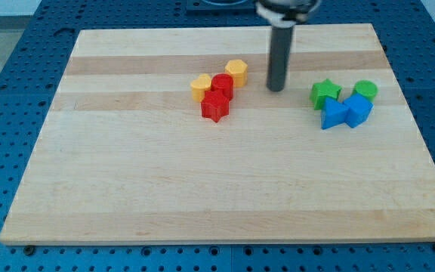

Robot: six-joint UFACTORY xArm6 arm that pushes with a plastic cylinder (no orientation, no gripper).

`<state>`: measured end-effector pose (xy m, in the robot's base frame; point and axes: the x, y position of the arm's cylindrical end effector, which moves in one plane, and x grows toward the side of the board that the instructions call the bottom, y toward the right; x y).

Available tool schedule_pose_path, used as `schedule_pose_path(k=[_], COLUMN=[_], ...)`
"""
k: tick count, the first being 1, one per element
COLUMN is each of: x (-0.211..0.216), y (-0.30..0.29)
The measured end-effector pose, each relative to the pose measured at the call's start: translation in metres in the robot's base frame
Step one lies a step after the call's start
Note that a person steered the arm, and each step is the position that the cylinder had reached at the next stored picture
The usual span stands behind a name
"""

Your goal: Move green star towards the center of the board

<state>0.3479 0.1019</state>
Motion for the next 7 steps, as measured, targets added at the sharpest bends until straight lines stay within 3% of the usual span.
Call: schedule_pose_path(k=[1,2,3,4,5,7], x=[-0.009,-0.055,-0.054,-0.049,0.005,0.029], y=[0.005,0.025,0.068,0.09,0.116,0.119])
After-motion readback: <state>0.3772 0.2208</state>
